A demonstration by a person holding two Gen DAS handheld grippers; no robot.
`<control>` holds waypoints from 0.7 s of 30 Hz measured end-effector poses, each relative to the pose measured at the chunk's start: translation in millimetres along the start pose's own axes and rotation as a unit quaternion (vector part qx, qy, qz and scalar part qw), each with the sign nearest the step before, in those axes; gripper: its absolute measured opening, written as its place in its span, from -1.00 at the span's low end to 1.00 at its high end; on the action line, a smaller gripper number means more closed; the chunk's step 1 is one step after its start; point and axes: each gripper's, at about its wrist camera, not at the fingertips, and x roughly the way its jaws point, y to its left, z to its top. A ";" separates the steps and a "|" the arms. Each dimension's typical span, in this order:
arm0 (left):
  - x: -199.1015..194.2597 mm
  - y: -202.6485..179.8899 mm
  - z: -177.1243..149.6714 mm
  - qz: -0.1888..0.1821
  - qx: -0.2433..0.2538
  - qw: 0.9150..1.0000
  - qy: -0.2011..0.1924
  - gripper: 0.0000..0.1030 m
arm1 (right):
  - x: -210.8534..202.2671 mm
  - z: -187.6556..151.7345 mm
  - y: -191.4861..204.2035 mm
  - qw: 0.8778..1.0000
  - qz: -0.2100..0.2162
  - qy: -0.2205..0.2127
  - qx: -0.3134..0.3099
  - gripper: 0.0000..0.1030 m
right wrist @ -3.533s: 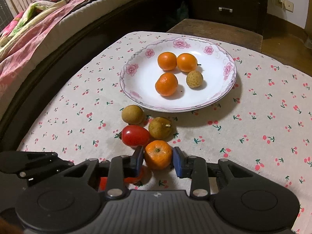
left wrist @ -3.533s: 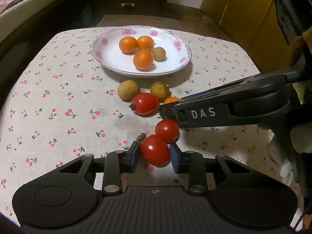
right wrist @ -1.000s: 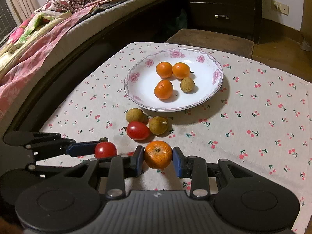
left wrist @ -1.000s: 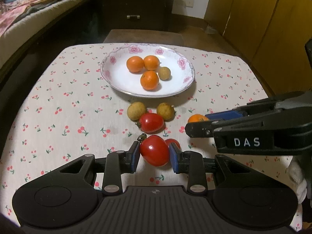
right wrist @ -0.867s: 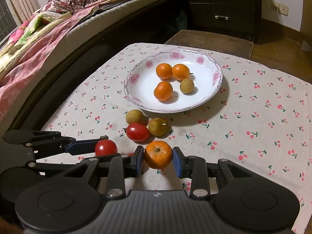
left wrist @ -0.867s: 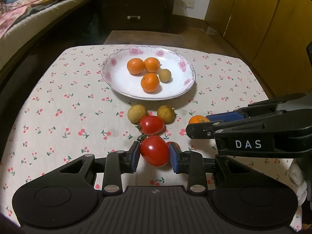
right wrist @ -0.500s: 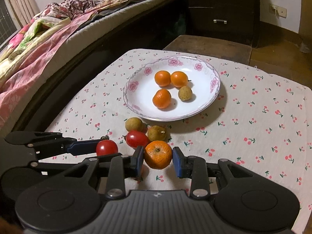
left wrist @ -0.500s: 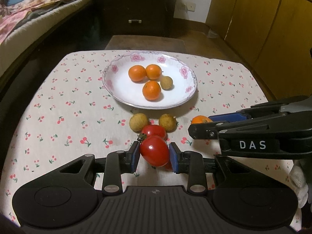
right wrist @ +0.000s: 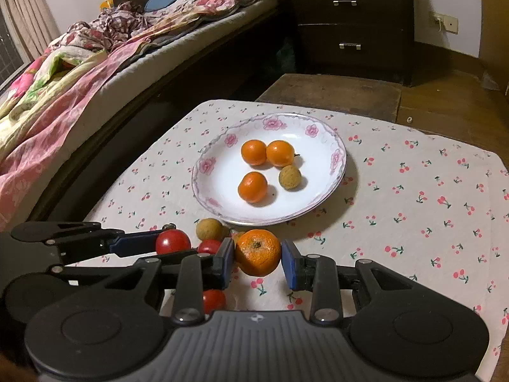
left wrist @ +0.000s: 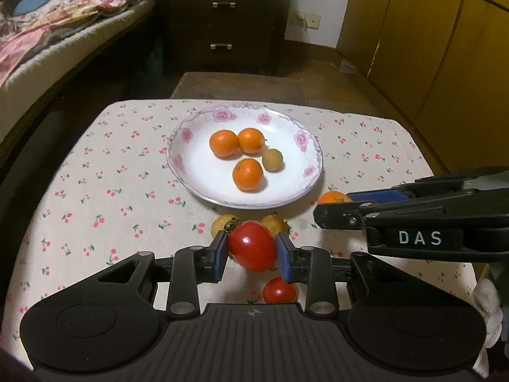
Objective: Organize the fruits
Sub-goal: 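Lift the red tomato and tangerine with both tools off the cloth, then carry the red tomato and tangerine with both tools over the white bowl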
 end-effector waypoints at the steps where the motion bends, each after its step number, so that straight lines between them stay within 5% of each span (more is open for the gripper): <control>1: -0.1 0.7 1.2 0.001 0.000 1.000 -0.001 -0.21 | -0.2 0.5 -0.3 1.000 0.000 -0.001 0.000 -0.24; 21: 10.4 5.1 23.2 0.006 -0.001 1.000 -0.009 -0.21 | 5.3 12.3 -4.8 1.000 -0.007 -0.007 0.003 -0.24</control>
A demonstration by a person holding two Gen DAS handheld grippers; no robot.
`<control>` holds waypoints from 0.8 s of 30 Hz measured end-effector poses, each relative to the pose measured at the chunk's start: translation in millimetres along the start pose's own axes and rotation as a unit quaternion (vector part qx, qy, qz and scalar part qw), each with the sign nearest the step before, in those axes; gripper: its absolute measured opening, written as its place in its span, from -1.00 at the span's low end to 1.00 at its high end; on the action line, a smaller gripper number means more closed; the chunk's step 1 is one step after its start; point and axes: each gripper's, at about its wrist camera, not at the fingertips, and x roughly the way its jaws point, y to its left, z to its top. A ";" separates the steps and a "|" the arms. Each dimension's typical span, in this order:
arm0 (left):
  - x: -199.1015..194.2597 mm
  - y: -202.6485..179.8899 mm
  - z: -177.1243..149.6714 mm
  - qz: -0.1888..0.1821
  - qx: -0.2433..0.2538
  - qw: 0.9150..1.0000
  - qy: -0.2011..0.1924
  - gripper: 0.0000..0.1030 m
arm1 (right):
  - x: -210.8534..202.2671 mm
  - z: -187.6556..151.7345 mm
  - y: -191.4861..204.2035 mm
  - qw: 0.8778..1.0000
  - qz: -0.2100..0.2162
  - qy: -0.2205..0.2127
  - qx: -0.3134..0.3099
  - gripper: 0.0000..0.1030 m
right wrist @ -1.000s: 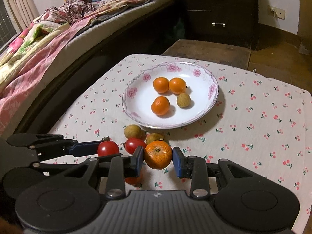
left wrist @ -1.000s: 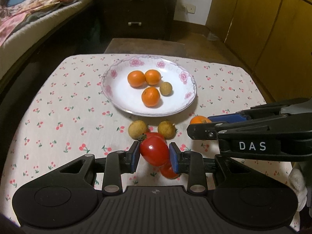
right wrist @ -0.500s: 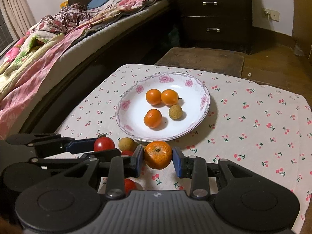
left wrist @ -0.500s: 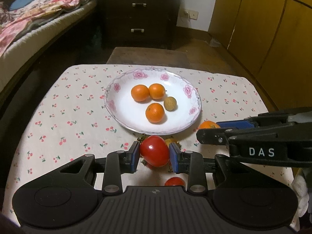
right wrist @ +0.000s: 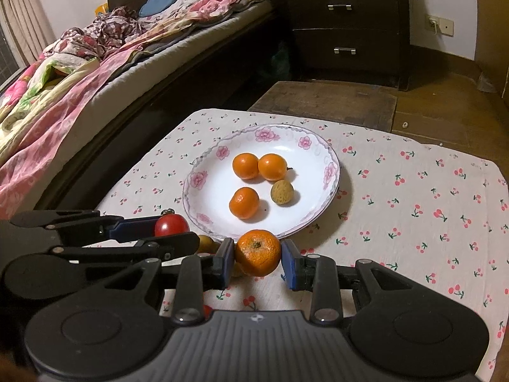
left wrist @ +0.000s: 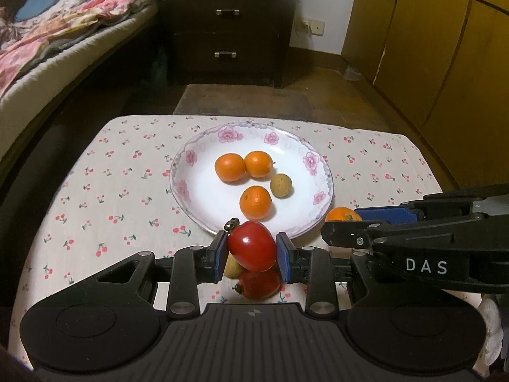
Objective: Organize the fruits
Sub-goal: 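Carry the red tomato and tangerine with both tools over the white bowl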
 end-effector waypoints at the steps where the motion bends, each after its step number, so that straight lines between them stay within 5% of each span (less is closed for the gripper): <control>1: 0.6 0.2 1.0 0.000 0.000 1.000 0.000 -0.21 | 0.3 0.8 -0.4 1.000 0.000 0.000 0.001 -0.24; 24: 13.3 1.4 22.0 0.006 0.009 1.000 -0.004 -0.24 | 10.7 18.8 -8.8 1.000 -0.001 -0.007 0.013 -0.24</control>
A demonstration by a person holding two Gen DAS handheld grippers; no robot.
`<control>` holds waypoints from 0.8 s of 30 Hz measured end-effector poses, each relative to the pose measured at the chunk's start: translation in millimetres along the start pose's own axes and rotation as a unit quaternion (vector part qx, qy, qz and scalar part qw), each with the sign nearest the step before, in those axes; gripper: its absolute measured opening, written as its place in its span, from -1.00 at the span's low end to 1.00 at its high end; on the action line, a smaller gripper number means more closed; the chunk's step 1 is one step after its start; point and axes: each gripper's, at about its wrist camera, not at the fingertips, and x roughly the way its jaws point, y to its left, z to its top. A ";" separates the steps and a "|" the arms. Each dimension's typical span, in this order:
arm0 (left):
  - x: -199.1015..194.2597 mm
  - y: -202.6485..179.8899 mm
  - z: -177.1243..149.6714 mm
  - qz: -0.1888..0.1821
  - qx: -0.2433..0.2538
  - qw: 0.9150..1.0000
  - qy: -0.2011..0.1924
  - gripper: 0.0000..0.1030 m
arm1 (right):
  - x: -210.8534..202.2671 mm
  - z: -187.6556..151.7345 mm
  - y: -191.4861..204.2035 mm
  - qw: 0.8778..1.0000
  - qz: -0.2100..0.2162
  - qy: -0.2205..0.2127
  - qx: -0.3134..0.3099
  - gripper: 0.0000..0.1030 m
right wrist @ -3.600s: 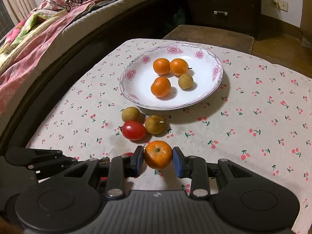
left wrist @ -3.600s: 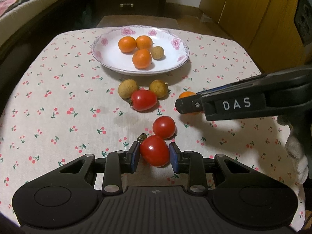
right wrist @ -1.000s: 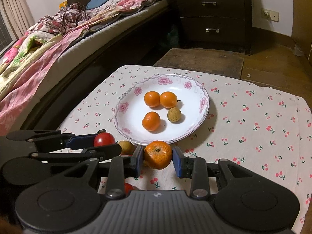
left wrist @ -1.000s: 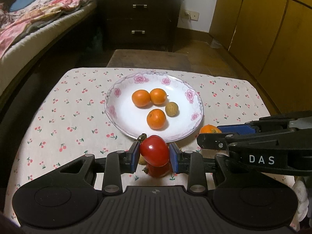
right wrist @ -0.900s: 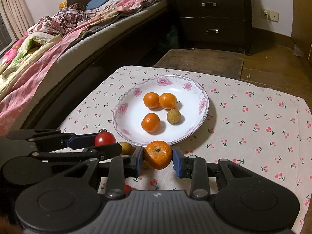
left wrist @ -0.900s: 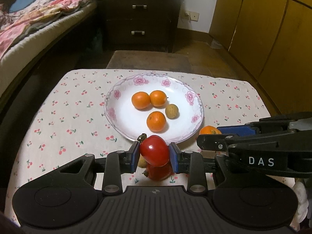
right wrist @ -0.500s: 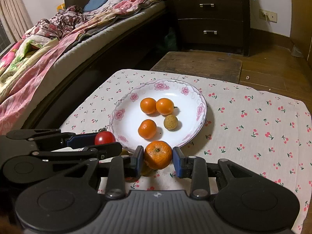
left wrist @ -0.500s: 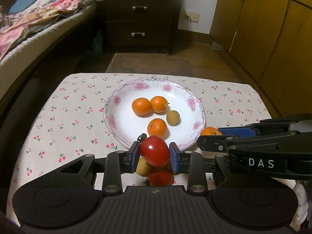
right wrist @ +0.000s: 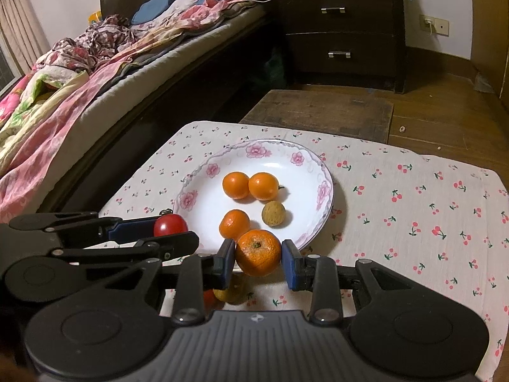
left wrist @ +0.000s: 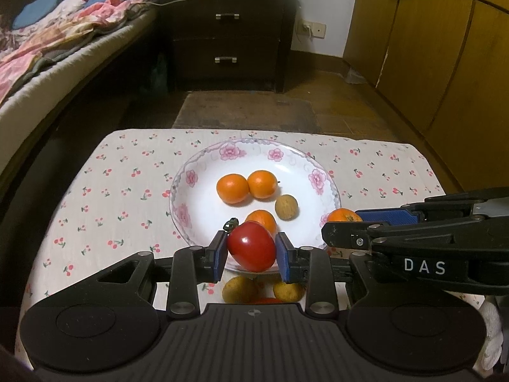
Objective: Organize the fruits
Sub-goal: 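Carry the red tomato and tangerine with both tools over the white bowl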
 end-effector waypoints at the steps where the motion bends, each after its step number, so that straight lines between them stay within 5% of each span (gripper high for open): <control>1: 0.9 0.4 0.5 0.000 0.000 1.000 0.000 -0.24 | 0.8 0.7 -0.5 1.000 0.000 -0.001 0.000 -0.24; 24: 21.5 5.4 7.3 0.008 -0.002 1.000 0.011 -0.24 | 23.6 9.2 -8.3 1.000 0.006 0.009 0.008 -0.23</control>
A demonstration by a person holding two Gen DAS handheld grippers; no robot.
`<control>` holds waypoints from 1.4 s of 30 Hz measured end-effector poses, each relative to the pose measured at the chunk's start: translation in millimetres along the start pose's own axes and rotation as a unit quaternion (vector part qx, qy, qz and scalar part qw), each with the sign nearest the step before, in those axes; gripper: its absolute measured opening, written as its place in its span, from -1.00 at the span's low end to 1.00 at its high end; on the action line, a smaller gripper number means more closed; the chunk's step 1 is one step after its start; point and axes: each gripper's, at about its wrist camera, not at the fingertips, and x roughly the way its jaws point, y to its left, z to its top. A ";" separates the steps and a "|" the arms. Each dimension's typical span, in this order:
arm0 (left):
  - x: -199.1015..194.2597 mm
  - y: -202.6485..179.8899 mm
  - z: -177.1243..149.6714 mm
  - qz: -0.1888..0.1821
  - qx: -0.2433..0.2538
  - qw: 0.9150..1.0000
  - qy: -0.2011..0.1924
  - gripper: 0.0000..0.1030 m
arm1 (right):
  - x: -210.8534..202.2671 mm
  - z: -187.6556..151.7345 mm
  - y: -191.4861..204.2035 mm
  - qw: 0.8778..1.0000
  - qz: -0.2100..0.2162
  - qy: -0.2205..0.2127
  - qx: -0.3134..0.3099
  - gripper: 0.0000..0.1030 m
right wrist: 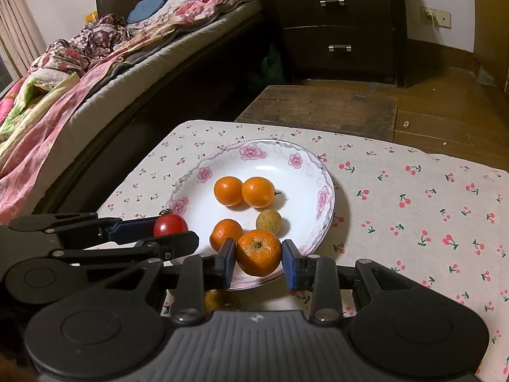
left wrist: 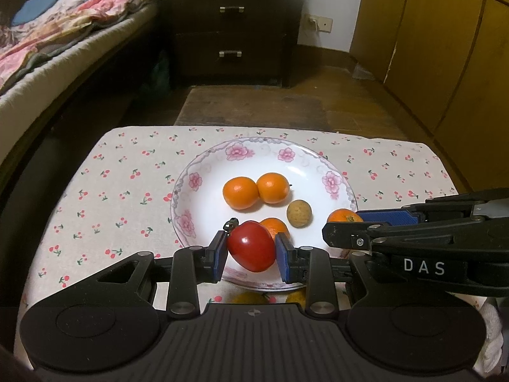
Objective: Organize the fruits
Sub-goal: 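Carry the red tomato and tangerine with both tools over the white bowl, then lower both fruits into the bowl and open both tools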
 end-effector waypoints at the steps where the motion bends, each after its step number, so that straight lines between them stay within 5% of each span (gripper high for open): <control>1: 0.9 0.4 0.5 0.000 -0.001 1.000 0.000 -0.24 | 0.8 0.6 -0.5 1.000 0.001 0.000 0.001 -0.23; 42: 23.1 8.9 7.4 0.001 -0.018 1.000 0.014 -0.23 | 23.0 8.2 -11.9 1.000 0.004 0.008 0.019 -0.23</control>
